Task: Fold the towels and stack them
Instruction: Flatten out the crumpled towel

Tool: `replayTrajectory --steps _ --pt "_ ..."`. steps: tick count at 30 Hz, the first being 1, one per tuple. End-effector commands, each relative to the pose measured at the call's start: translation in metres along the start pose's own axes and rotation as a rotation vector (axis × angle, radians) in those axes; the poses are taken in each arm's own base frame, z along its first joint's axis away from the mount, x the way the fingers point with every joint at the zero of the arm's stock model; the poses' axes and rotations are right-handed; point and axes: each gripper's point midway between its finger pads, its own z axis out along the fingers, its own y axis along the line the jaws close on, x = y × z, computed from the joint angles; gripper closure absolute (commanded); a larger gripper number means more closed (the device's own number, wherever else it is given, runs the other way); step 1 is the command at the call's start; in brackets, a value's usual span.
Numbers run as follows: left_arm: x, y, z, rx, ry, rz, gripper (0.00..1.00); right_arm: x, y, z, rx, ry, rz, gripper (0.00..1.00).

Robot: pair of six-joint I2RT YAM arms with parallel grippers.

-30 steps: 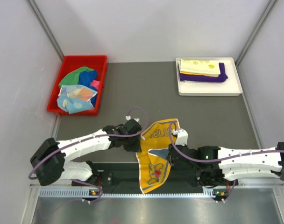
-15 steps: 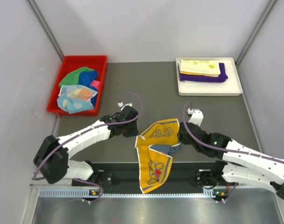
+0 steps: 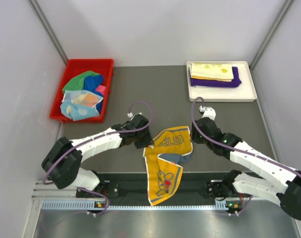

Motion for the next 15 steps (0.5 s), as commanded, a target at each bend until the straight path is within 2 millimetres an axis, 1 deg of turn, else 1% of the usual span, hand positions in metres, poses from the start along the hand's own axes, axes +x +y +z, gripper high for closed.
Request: replayTrajectory --steps 1,5,9,13,15 --pt "-0.011 -0.016 0.004 0.064 -0.040 -0.042 0.56 -0.019 0.010 0.005 -0.056 -0.044 0.011 0.55" --pt "-0.015 -0.019 0.009 0.067 -0.049 -0.052 0.54 -0.017 0.007 0.010 -0.052 -0.037 0.014 0.56" --pt "-0.013 -0.020 0.017 0.071 -0.039 -0.073 0.54 -0.013 0.005 0.015 -0.053 -0.023 0.019 0.57" --pt "-0.013 -0.019 0.018 0.070 -0.044 -0.083 0.54 -0.013 0.003 0.017 -0.059 -0.024 0.027 0.57" --pt "-0.017 -0.019 0.018 0.066 -0.053 -0.088 0.55 -0.012 0.003 0.018 -0.058 -0.021 0.026 0.57"
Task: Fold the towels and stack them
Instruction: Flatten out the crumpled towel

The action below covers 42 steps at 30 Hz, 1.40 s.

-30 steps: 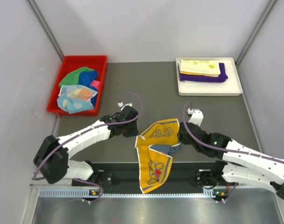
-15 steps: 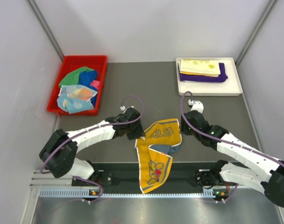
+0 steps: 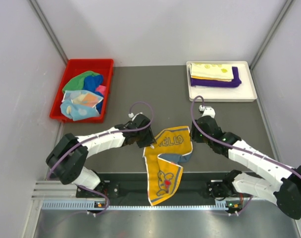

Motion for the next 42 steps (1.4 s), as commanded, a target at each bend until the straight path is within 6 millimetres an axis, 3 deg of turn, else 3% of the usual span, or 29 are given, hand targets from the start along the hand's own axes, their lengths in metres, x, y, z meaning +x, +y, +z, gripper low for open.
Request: replayTrajectory --steps 1,12,16,21,22,24,25,26,28,31,35,37,42 --pt "-0.012 -0.013 0.001 0.047 -0.038 -0.019 0.57 -0.014 0.004 0.004 -0.025 -0.045 0.016 0.57" --pt "-0.040 0.006 0.025 -0.058 -0.080 0.011 0.76 -0.012 0.003 0.010 -0.032 -0.037 0.027 0.60" --pt "-0.063 0.002 0.026 -0.078 -0.109 0.025 0.80 -0.010 0.003 0.013 -0.032 -0.030 0.026 0.60" --pt "-0.089 0.002 0.033 -0.122 -0.124 0.061 0.81 -0.010 0.001 0.019 -0.026 -0.027 0.024 0.60" --pt "-0.100 -0.006 0.032 -0.120 -0.145 0.071 0.81 -0.009 -0.001 0.022 -0.019 -0.021 0.025 0.60" --pt "-0.104 0.000 0.039 -0.160 -0.132 0.095 0.81 -0.011 -0.004 0.025 -0.012 -0.025 0.031 0.60" --pt "-0.111 -0.009 0.039 -0.148 -0.142 0.102 0.82 -0.011 -0.006 0.029 -0.003 -0.018 0.034 0.60" --pt "-0.111 -0.003 0.045 -0.176 -0.124 0.107 0.82 -0.013 -0.008 0.031 0.002 -0.020 0.037 0.59" --pt "-0.121 -0.011 0.048 -0.179 -0.137 0.136 0.82 -0.014 -0.015 0.040 0.026 -0.010 0.041 0.59" --pt "-0.132 -0.010 0.054 -0.212 -0.137 0.169 0.81 -0.017 -0.027 0.053 0.059 0.005 0.053 0.58" --pt "-0.147 -0.006 0.056 -0.254 -0.157 0.216 0.69 -0.018 -0.040 0.068 0.098 0.024 0.065 0.57" --pt "-0.155 -0.007 0.051 -0.264 -0.165 0.231 0.61 -0.019 -0.045 0.075 0.110 0.031 0.072 0.56" --pt "-0.167 -0.022 0.034 -0.215 -0.203 0.305 0.53 -0.021 -0.045 0.086 0.117 0.041 0.074 0.56"
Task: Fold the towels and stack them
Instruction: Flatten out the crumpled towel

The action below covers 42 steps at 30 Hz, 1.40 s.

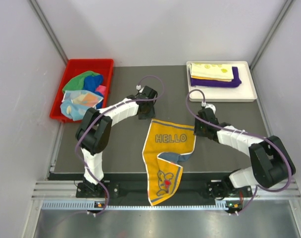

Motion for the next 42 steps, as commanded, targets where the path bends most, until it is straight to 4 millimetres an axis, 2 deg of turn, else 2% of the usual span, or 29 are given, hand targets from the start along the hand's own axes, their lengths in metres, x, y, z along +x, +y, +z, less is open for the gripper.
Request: replayTrajectory --steps 1,3,4,8,15,20,29,33,42 --pt "-0.028 -0.010 -0.021 0.049 -0.077 0.062 0.52 -0.039 0.016 0.004 -0.044 -0.092 0.017 0.56" --pt "-0.029 -0.019 -0.020 0.081 -0.059 0.092 0.52 -0.039 0.018 0.008 -0.042 -0.082 0.016 0.56" --pt "-0.021 -0.015 -0.013 0.063 -0.020 0.098 0.52 -0.040 0.017 0.010 -0.037 -0.084 0.021 0.56" --pt "-0.013 -0.016 -0.002 0.060 0.021 0.117 0.52 -0.039 0.018 0.018 -0.026 -0.071 0.018 0.56" --pt "0.004 -0.011 0.010 0.049 0.075 0.118 0.53 -0.023 0.016 0.031 -0.015 -0.022 0.013 0.60" --pt "0.015 -0.008 0.011 0.061 0.097 0.117 0.53 -0.019 0.012 0.030 -0.005 -0.019 0.012 0.61" --pt "0.020 -0.009 0.010 0.092 0.098 0.129 0.51 -0.033 0.011 0.014 0.001 -0.054 0.010 0.58" --pt "0.016 -0.009 0.009 0.104 0.088 0.125 0.51 -0.040 0.012 0.002 -0.010 -0.082 0.018 0.57" --pt "0.011 -0.010 0.000 0.136 0.073 0.131 0.49 -0.027 0.012 0.005 -0.020 -0.055 0.025 0.56"
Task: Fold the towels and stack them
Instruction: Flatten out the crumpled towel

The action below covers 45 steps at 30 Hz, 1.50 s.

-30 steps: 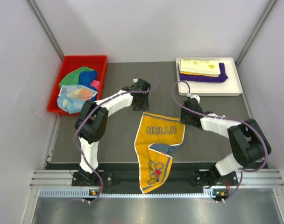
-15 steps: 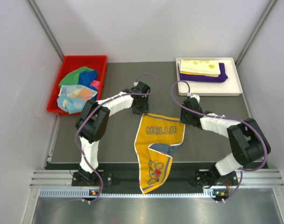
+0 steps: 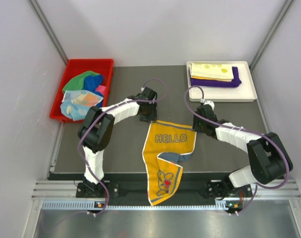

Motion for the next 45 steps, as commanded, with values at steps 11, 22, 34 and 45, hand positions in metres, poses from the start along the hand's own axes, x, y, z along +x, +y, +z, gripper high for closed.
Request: replayTrajectory --steps 11,22,34,45 --pt "0.000 -0.004 -0.012 0.051 0.003 0.033 0.47 0.012 0.008 0.006 -0.004 0.025 0.003 0.57" --pt "0.013 0.011 0.003 -0.034 0.055 0.045 0.58 0.018 0.012 0.017 0.020 0.057 -0.023 0.62" --pt "0.019 -0.004 0.012 0.046 0.059 0.012 0.61 0.013 0.019 0.020 0.010 0.060 -0.041 0.84" --pt "0.020 0.014 0.017 -0.063 0.066 0.025 0.56 0.002 0.020 0.018 0.021 0.039 -0.052 0.94"
